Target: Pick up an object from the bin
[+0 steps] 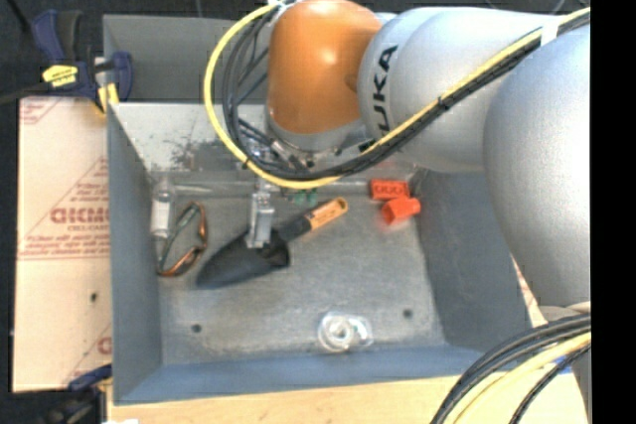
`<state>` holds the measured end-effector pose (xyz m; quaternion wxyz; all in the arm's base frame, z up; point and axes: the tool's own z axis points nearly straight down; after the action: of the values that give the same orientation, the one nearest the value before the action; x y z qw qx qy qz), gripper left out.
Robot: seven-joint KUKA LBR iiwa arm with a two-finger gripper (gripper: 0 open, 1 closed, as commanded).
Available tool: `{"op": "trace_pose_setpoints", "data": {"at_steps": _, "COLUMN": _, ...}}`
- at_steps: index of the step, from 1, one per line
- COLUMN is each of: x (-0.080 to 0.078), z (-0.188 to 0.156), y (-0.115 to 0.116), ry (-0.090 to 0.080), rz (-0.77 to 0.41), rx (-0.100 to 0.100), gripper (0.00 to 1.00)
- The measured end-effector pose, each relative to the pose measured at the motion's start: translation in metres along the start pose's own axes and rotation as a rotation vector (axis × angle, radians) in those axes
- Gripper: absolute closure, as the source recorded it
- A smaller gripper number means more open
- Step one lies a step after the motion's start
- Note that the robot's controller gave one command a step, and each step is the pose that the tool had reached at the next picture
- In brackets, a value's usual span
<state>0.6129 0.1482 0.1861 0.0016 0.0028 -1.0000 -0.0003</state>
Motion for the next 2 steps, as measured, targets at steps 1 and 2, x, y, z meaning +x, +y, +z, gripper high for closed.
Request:
{"op": "trace_pose_setpoints", "data": {"at_steps": 1, "x": -0.001, "z": -0.005, "y": -0.001, "ry": -0.006, "rz": 0.002, "rx": -0.001, "gripper": 0.00}}
{"op": "trace_pose_setpoints", "data": {"at_steps": 2, "x": 0.015, "z": 0.037, "y": -0.018, "ry": -0.012, "rz": -0.050, "rx": -0.001, "gripper": 0.00}}
